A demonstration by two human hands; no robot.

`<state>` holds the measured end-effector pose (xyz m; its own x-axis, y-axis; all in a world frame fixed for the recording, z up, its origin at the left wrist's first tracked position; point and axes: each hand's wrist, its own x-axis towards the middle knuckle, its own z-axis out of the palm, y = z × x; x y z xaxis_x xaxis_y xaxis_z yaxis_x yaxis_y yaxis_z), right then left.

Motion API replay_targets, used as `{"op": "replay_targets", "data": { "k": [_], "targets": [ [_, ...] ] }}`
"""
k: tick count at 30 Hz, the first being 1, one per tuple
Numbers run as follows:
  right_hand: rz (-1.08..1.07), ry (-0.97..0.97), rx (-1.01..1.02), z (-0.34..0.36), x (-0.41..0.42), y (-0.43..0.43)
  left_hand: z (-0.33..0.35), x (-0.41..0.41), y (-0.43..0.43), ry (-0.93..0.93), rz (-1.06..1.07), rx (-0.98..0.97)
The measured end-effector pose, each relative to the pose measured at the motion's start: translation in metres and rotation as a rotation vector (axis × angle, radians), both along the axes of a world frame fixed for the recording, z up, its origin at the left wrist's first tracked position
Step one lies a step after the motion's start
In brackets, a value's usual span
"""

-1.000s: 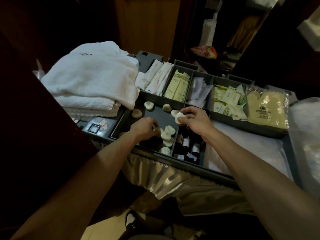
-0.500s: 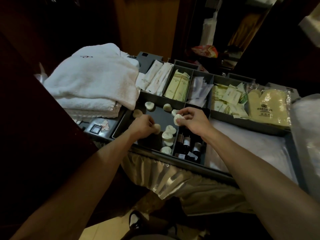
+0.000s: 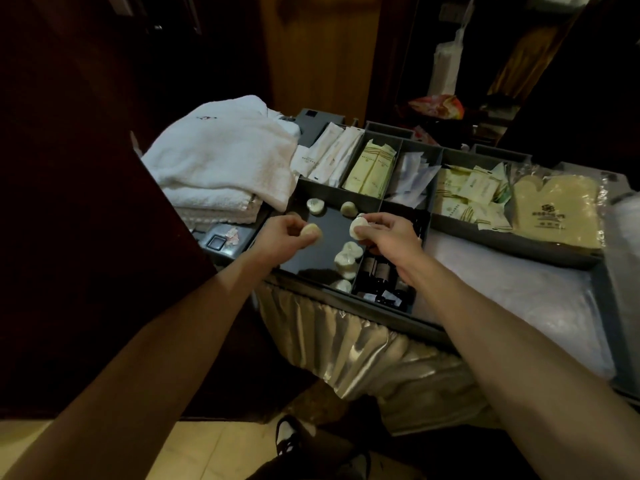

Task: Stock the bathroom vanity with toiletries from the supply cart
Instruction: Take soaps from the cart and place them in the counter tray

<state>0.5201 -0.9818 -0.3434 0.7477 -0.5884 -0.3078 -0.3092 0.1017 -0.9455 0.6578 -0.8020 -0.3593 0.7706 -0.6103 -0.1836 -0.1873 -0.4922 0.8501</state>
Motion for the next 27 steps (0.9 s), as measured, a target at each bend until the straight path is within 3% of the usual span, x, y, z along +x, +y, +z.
{"op": "replay_targets", "data": {
  "k": [9, 15, 22, 27],
  "targets": [
    [-0.093, -0.041, 0.024, 0.005, -0.049, 0.027, 0.015, -0.038, 0.010, 0.066, -0.076, -0.009],
    [-0.334, 0.025, -0.044, 0.005, -0.131, 0.050, 0.018, -0.078, -0.004, 0.090, -0.198, -0.052],
    [-0.761, -0.049, -0.124, 0.017, -0.249, 0.146, 0.019, -0.169, 0.014, 0.242, -0.562, -0.176],
    [-0.909, -0.010, -0.123, 0.040, -0.336, 0.224, 0.036, -0.250, 0.045, 0.248, -0.821, -0.142]
  ]
}}
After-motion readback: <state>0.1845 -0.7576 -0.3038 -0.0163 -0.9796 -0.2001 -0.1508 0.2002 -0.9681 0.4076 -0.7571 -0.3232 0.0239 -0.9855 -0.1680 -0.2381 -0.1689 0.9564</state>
